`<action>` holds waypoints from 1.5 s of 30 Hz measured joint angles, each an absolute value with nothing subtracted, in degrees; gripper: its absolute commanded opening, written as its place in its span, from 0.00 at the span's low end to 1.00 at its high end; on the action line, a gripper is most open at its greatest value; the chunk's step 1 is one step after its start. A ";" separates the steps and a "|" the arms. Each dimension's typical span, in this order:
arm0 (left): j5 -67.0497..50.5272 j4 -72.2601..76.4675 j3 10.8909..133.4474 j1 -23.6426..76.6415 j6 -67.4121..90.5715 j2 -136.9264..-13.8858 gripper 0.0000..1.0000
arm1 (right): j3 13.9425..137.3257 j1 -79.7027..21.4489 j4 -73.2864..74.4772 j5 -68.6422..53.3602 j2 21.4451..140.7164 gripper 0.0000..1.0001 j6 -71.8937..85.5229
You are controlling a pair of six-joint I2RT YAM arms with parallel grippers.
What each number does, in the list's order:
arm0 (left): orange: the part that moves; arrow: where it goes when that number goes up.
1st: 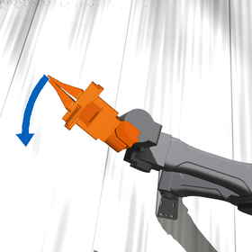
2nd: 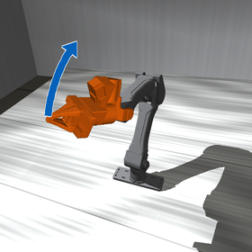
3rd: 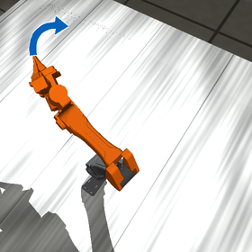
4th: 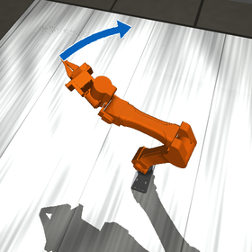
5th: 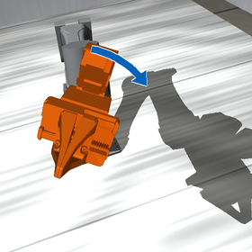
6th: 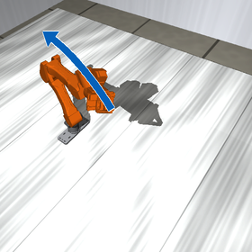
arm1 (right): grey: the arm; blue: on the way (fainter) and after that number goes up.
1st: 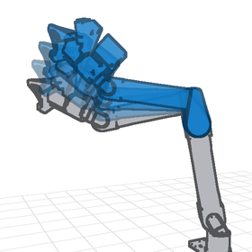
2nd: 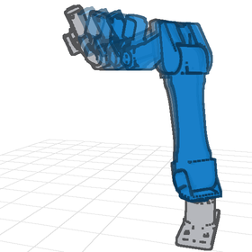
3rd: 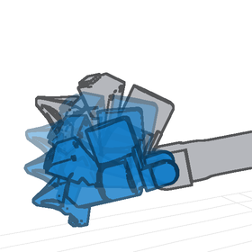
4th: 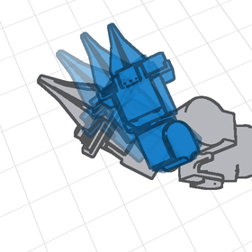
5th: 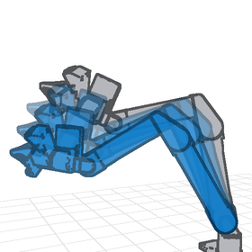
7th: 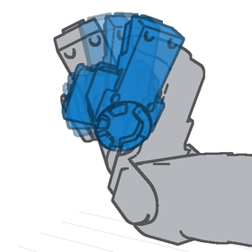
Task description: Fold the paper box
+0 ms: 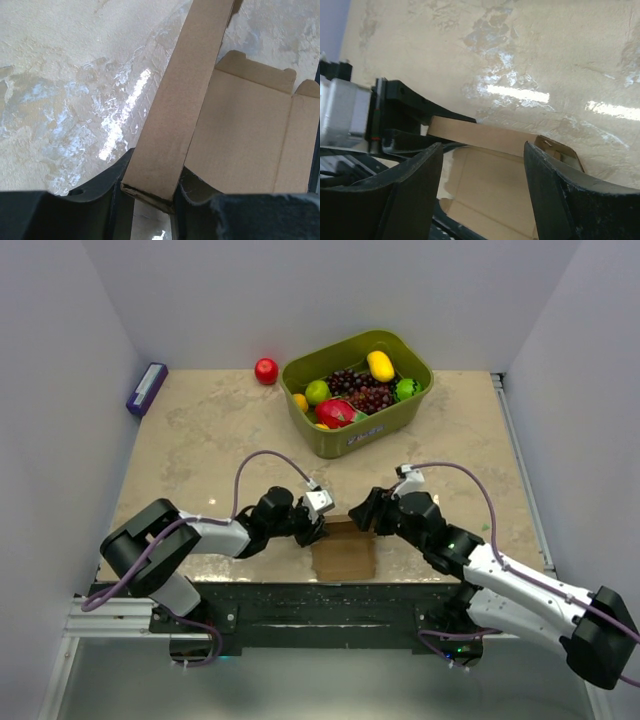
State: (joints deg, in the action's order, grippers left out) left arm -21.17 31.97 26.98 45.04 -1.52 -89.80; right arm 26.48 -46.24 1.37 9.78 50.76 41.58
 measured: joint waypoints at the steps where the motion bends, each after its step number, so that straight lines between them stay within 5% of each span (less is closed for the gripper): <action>1: -20.49 32.08 26.74 45.06 -1.19 -89.56 0.00 | 26.92 -46.24 1.83 10.09 50.48 0.67 43.51; 11: -16.73 32.60 25.41 45.15 -0.71 -88.27 0.00 | 15.79 -47.33 -4.29 6.90 46.48 0.66 69.45; 22: -13.58 32.62 25.41 46.35 -1.23 -88.05 0.00 | 11.27 -47.79 -17.30 9.58 51.27 0.62 80.88; 37: -8.23 33.91 25.21 50.39 -2.70 -88.05 0.00 | 12.62 -47.94 -27.40 14.09 63.24 0.37 82.89; 41: -7.35 34.68 24.69 50.98 -2.70 -88.05 0.00 | 13.06 -47.94 -28.80 14.61 65.36 0.20 82.98; 45: -6.68 35.05 24.49 51.09 -2.61 -88.05 0.12 | 13.10 -48.01 -31.55 15.09 66.74 0.10 83.90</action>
